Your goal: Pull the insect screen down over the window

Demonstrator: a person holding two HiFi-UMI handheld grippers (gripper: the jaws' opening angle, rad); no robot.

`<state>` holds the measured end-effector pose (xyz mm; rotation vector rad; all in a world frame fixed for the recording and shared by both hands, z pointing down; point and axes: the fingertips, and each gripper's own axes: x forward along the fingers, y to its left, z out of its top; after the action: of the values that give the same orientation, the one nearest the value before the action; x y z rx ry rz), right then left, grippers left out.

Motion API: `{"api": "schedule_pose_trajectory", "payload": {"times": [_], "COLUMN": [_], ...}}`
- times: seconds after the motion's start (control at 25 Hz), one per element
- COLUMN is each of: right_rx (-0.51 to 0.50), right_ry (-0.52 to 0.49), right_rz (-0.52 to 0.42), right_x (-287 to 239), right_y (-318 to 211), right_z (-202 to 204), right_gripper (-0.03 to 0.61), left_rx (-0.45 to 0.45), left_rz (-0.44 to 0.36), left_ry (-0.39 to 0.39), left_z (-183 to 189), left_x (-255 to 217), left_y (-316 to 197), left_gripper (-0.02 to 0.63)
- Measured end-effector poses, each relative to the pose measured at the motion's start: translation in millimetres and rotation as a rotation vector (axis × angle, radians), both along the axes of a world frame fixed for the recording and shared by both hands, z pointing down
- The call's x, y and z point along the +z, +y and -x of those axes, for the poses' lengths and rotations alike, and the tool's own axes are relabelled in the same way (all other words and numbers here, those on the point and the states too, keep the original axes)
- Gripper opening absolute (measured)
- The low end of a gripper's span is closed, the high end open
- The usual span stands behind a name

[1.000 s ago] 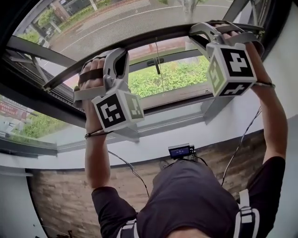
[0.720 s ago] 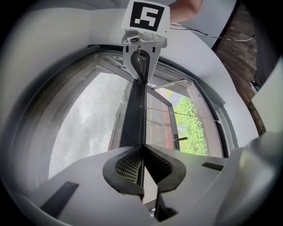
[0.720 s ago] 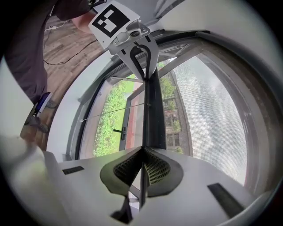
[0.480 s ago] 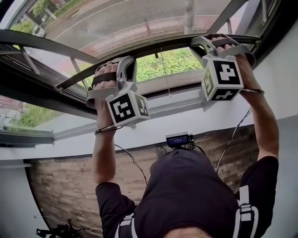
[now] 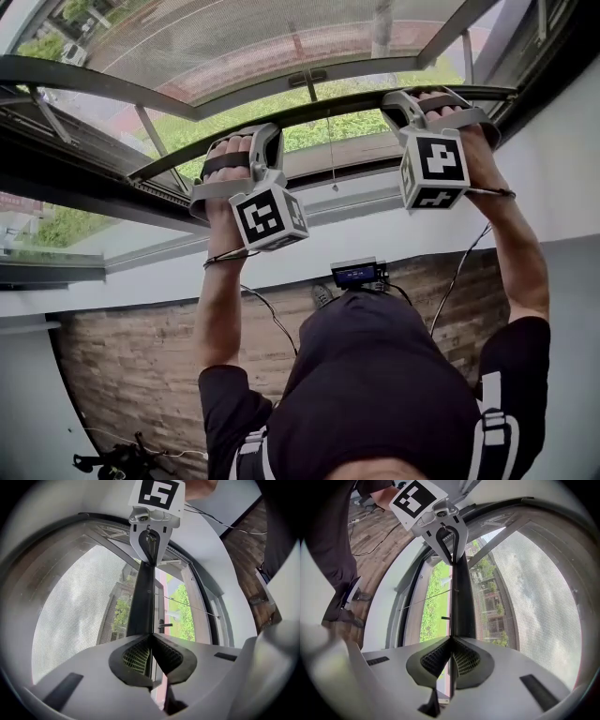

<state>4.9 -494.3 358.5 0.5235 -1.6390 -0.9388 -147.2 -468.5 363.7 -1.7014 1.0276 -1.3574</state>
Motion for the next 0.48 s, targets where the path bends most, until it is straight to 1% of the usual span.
{"api": "schedule_pose_trajectory", "payload": {"times": [0.2, 0.36, 0.48], "right_rx": [0.009, 0.023, 0.021], "right_ry": [0.008, 0.016, 0.03], "right_rz": [0.064, 0.085, 0.134], "right_x": [45.1, 64.3, 89.9], "right_y": [3.4, 5.4, 7.0], "right_z": [-0.1, 2.6, 2.6], "right_gripper": [0.02, 0.02, 0.02], "left_rx": [0.005, -0.01, -0.012], "left_rz": [0.081, 0.116, 0.178], "left_ry": [0.028, 0.007, 0.009], "left_z": [-0.8, 0.1, -0.3], "left_x": [45.7, 68.3, 93.9], "left_y": [2.1, 2.2, 4.4], "left_gripper": [0.021, 0.021, 0.021]}}
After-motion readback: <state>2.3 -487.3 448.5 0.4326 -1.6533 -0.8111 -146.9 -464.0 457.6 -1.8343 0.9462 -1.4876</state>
